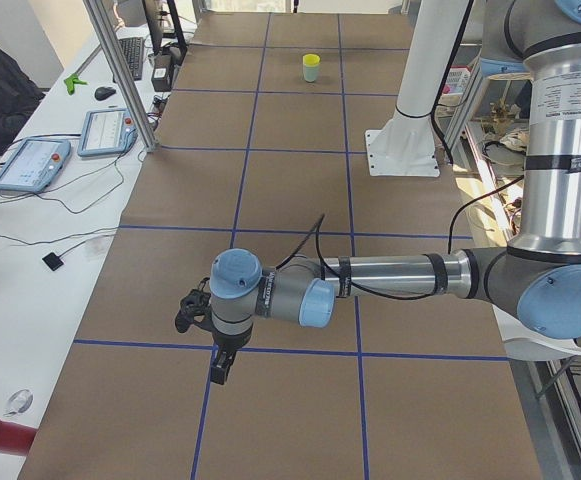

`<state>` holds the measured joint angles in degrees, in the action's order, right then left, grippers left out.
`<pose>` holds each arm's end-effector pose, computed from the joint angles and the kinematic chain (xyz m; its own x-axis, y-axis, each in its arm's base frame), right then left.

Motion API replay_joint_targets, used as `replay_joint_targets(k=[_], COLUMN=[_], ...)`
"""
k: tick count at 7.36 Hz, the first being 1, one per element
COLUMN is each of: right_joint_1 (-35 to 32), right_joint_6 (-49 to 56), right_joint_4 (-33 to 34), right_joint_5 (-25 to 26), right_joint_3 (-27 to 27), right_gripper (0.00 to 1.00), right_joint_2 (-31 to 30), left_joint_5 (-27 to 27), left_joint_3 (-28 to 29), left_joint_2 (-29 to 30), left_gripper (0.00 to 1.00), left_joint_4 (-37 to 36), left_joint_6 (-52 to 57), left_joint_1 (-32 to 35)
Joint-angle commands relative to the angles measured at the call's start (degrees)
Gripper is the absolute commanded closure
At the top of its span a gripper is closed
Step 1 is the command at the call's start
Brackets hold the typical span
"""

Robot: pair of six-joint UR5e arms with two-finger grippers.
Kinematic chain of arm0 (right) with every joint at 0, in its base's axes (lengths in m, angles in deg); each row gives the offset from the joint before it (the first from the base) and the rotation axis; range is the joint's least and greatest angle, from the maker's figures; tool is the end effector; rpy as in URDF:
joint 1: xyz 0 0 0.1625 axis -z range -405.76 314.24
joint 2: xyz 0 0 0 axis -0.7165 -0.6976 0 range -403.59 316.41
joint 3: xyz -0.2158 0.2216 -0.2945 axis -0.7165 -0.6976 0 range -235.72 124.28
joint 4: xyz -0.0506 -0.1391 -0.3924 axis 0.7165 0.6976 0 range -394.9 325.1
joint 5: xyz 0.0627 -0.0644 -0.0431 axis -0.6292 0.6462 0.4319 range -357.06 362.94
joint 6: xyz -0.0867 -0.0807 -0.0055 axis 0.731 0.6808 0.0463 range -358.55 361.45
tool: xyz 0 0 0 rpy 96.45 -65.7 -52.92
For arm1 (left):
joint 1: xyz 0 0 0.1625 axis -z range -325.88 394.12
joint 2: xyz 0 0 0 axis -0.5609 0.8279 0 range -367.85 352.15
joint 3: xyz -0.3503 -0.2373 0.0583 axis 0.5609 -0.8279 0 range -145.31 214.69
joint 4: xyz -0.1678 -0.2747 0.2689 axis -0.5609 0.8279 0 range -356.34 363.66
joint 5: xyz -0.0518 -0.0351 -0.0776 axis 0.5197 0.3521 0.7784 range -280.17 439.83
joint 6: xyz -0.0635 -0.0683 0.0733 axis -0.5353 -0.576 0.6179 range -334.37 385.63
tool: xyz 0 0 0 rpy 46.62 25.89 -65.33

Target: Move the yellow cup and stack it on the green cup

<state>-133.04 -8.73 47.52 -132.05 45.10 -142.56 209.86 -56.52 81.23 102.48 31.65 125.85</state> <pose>0.0284 -0.4448 0.6379 0.6982 0.0272 0.7154 -0.0777 0.9963 0.0379 -0.0722 -0.5016 0.6614 0.7674 0.1817 -0.6149 -0.0508 0.9732 0.2241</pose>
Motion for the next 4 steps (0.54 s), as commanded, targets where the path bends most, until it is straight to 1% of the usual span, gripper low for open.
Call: replay_joint_targets(k=[1, 2, 4], right_joint_1=[-2.4, -2.6, -2.6], right_joint_6=[0.1, 0.3, 0.5], right_joint_4=[11.5, 13.2, 13.2], right_joint_5=[-5.3, -5.4, -5.4], right_joint_3=[-0.4, 0.8, 0.6], right_gripper=[0.0, 0.0, 0.0], right_joint_2=[5.7, 5.7, 5.1], left_joint_5=[4.1, 6.1, 6.2], left_joint_3=[-4.2, -3.7, -3.4], left_joint_2=[0.2, -0.4, -2.7], left_gripper=[0.0, 0.0, 0.0], left_joint_4=[-8.8, -8.5, -6.8], left_joint_6=[-0.8, -0.7, -0.3], left_joint_1=[-0.1, -0.1, -0.1])
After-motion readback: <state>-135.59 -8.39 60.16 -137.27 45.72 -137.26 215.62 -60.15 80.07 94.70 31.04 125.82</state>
